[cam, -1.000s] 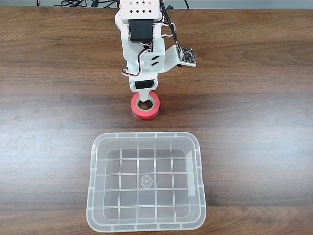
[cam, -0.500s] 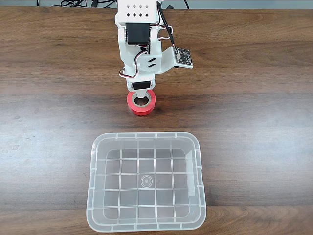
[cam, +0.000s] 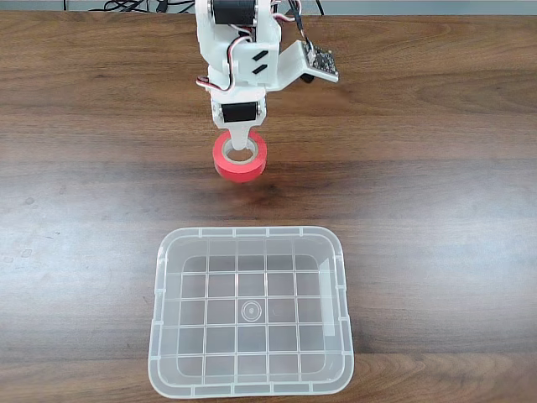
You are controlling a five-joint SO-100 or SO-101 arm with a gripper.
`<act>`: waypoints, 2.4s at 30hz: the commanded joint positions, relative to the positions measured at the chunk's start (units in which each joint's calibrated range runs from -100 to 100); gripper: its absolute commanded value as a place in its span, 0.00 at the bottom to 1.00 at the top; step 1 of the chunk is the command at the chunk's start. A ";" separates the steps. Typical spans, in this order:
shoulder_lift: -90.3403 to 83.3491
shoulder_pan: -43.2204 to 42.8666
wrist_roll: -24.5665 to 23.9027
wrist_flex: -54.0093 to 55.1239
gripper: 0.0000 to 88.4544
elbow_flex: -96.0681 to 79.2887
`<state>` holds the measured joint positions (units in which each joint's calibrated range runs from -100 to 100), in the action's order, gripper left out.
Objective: Grab the tape and place it in the box.
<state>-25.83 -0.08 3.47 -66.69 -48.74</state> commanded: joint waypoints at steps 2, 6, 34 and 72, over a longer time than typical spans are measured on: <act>-9.73 0.08 0.54 -5.48 0.08 14.18; -9.65 0.00 0.54 -7.79 0.08 22.94; 29.13 -3.22 -2.36 -9.59 0.07 70.42; 64.28 -3.22 -2.26 -11.13 0.19 103.01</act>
<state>41.06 -3.16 1.28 -77.29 48.92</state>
